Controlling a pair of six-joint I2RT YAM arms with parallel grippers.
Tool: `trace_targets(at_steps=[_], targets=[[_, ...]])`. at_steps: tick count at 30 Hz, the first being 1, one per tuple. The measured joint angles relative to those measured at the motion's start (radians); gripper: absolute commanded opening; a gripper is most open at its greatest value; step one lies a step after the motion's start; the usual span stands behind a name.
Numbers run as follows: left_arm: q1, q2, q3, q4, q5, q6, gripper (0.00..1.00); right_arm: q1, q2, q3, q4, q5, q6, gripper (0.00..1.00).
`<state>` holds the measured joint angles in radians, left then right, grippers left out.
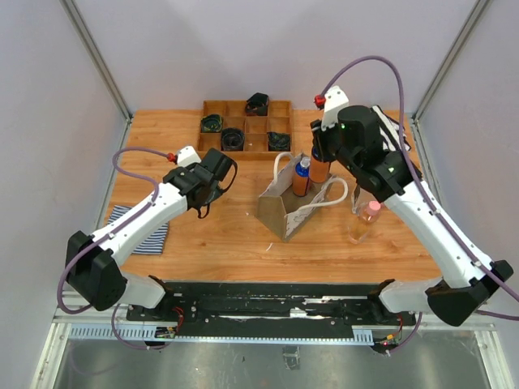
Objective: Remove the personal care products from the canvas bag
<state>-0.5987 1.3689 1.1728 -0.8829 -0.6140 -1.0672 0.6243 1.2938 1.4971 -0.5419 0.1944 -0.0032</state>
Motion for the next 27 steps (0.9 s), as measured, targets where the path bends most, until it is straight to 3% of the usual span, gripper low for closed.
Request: trace_targets(at_steps=[10, 20, 27], targets=[[0.001, -0.003, -0.076, 0.137, 0.048, 0.014, 0.01, -0.080, 0.104, 0.210, 0.045, 0.103, -0.068, 0.01], [0.001, -0.023, -0.116, 0.173, 0.060, 0.043, 0.01, -0.266, 0.230, 0.174, 0.178, 0.072, -0.041, 0.01], [0.002, -0.031, -0.083, 0.144, 0.077, 0.063, 0.01, -0.321, 0.276, 0.108, 0.259, 0.032, 0.000, 0.01]])
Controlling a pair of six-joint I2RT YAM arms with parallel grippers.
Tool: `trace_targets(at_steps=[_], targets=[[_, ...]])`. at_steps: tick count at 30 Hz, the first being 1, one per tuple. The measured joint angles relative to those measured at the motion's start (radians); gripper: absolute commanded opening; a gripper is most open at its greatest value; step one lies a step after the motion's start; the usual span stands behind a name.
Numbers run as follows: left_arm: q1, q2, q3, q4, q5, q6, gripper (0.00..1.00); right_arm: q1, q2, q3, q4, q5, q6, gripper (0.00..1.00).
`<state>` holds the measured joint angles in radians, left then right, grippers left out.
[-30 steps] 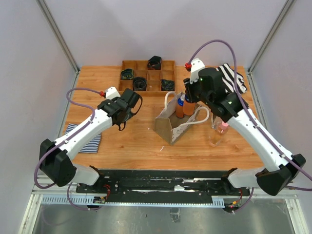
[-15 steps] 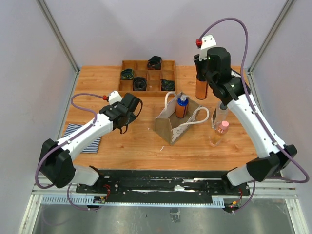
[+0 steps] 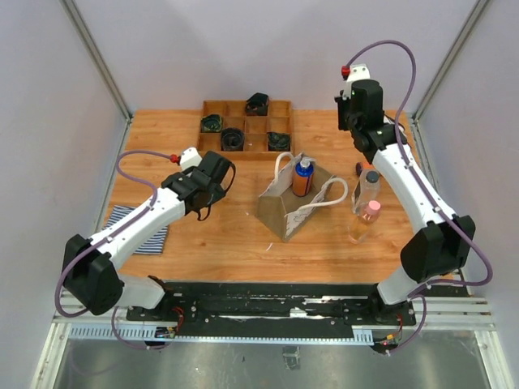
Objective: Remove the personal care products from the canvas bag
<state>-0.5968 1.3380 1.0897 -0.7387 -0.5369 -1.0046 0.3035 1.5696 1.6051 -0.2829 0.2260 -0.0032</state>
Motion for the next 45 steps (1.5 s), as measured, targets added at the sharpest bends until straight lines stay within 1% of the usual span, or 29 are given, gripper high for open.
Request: trace_targets(at_steps=[5, 10, 13, 18, 25, 29, 36, 40, 45], targets=[[0.000, -0.022, 0.014, -0.031, 0.011, 0.010, 0.01, -0.019, 0.038, -0.066, 0.002, -0.025, 0.016, 0.01], [0.000, -0.023, 0.063, -0.099, 0.060, 0.022, 0.02, -0.024, 0.038, -0.101, 0.002, -0.043, 0.024, 0.01], [0.000, -0.023, 0.095, -0.129, 0.085, 0.032, 0.02, -0.024, 0.024, -0.130, 0.003, -0.056, 0.026, 0.01], [0.012, -0.014, 0.107, -0.135, 0.103, 0.043, 0.02, -0.024, -0.021, -0.189, 0.001, -0.071, 0.029, 0.01], [0.054, 0.056, 0.142, -0.123, 0.130, 0.085, 0.01, -0.024, -0.072, -0.207, -0.007, -0.066, 0.029, 0.04], [0.067, 0.105, 0.177, -0.104, 0.147, 0.113, 0.01, -0.024, -0.073, -0.208, -0.018, -0.056, 0.028, 0.07], [0.132, 0.181, 0.250, -0.082, 0.214, 0.162, 0.01, -0.024, -0.084, -0.226, -0.037, -0.041, 0.028, 0.07], [0.151, 0.219, 0.306, -0.109, 0.233, 0.179, 0.00, -0.025, -0.098, -0.230, -0.037, -0.035, 0.028, 0.07], [0.151, 0.223, 0.340, -0.180, 0.250, 0.193, 0.00, -0.032, -0.121, -0.245, -0.037, -0.032, 0.028, 0.07]])
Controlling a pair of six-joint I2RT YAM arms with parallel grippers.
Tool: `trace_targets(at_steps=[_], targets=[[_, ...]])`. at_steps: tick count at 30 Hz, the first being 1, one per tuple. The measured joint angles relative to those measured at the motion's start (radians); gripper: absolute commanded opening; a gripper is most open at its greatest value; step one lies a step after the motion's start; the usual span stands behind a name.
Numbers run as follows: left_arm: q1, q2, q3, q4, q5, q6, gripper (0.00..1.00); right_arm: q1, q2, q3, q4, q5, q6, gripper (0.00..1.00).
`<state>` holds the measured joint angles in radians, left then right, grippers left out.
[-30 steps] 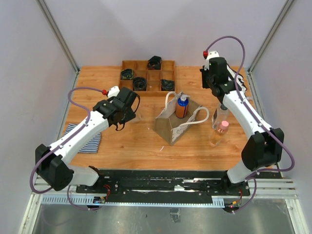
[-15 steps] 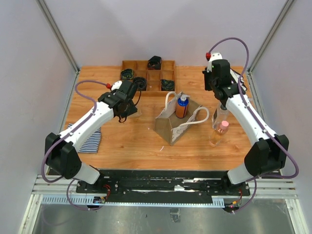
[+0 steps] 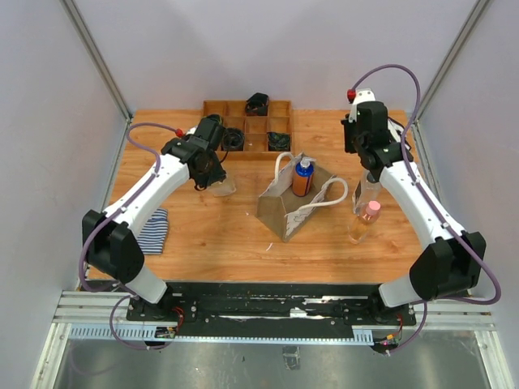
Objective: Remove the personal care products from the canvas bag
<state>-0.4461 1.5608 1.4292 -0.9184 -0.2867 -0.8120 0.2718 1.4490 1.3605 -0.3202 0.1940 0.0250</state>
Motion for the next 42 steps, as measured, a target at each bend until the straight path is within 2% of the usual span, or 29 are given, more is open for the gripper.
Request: trace_targets(at_steps=[10, 16, 17, 18, 20, 21, 22, 23, 27, 30, 32, 34, 36, 38, 42], targets=[[0.000, 0.007, 0.120, -0.201, 0.078, 0.050, 0.01, -0.014, -0.026, -0.036, -0.001, 0.000, 0.010, 0.07], [0.000, 0.088, 0.204, -0.250, 0.115, 0.087, 0.00, -0.026, -0.043, -0.048, 0.000, 0.000, 0.028, 0.08], [0.000, 0.104, 0.204, -0.249, 0.121, 0.091, 0.00, -0.026, -0.044, -0.048, 0.000, 0.000, 0.029, 0.13], [0.000, 0.121, 0.203, -0.248, 0.126, 0.095, 0.00, -0.028, -0.044, -0.048, 0.000, 0.001, 0.030, 0.23], [0.000, 0.131, 0.207, -0.232, 0.137, 0.105, 0.00, -0.029, -0.044, -0.048, 0.000, 0.002, 0.035, 0.50], [0.000, 0.132, 0.207, -0.230, 0.140, 0.109, 0.01, -0.031, -0.045, -0.048, -0.002, 0.008, 0.028, 0.60], [0.000, 0.132, 0.206, -0.226, 0.140, 0.114, 0.04, -0.035, -0.044, -0.048, -0.002, 0.012, 0.033, 0.66], [0.000, 0.132, 0.206, -0.225, 0.140, 0.119, 0.07, -0.045, -0.043, -0.048, -0.008, 0.015, 0.032, 0.68], [0.000, 0.132, 0.202, -0.214, 0.139, 0.135, 0.20, -0.133, -0.006, -0.014, -0.071, 0.005, 0.053, 0.71], [0.000, 0.132, 0.201, -0.209, 0.140, 0.143, 0.33, -0.259, 0.064, 0.037, -0.127, -0.042, 0.121, 0.72], [0.000, 0.132, 0.201, -0.207, 0.142, 0.147, 0.49, -0.335, 0.111, 0.066, -0.168, -0.074, 0.180, 0.73], [0.000, 0.132, 0.199, -0.204, 0.143, 0.152, 0.53, -0.409, 0.177, 0.111, -0.216, -0.103, 0.244, 0.75], [0.000, 0.132, 0.196, -0.185, 0.151, 0.147, 0.71, -0.473, 0.272, 0.189, -0.277, -0.126, 0.310, 0.79], [0.000, 0.132, 0.190, -0.168, 0.150, 0.138, 0.75, -0.497, 0.333, 0.243, -0.324, -0.134, 0.346, 0.82], [0.000, 0.132, 0.165, -0.160, 0.148, 0.125, 0.76, -0.531, 0.482, 0.368, -0.411, -0.154, 0.435, 0.85]])
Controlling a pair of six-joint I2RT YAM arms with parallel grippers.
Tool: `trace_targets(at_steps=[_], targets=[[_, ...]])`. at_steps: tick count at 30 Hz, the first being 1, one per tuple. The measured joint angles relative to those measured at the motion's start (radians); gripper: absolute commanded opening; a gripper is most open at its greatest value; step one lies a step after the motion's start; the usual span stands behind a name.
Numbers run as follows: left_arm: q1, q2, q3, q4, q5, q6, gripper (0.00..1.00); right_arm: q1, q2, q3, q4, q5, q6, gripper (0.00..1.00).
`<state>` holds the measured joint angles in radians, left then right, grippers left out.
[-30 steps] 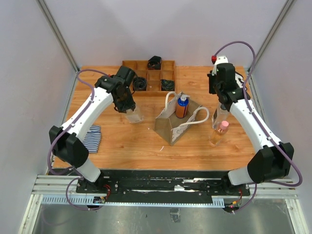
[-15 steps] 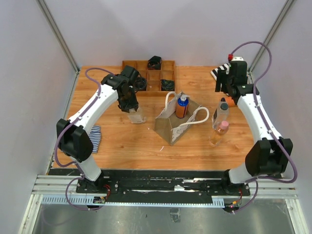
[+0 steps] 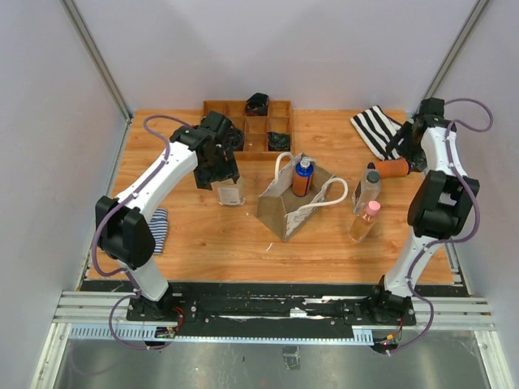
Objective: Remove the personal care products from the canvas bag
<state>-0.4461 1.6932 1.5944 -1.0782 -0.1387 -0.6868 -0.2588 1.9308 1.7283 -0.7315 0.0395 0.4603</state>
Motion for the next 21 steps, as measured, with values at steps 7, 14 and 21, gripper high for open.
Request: trace_targets(at_steps=[7, 14, 21], targets=[[0.000, -0.017, -0.006, 0.013, 0.002, -0.002, 0.76, -0.019, 0.196, 0.075, -0.064, -0.040, 0.141, 0.84], [0.000, -0.061, -0.030, 0.038, 0.010, -0.004, 0.76, -0.014, 0.311, 0.219, -0.112, 0.095, 0.176, 0.68], [0.000, -0.078, -0.051, 0.063, 0.028, -0.015, 0.76, 0.003, 0.428, 0.339, -0.220, 0.207, 0.143, 0.01]])
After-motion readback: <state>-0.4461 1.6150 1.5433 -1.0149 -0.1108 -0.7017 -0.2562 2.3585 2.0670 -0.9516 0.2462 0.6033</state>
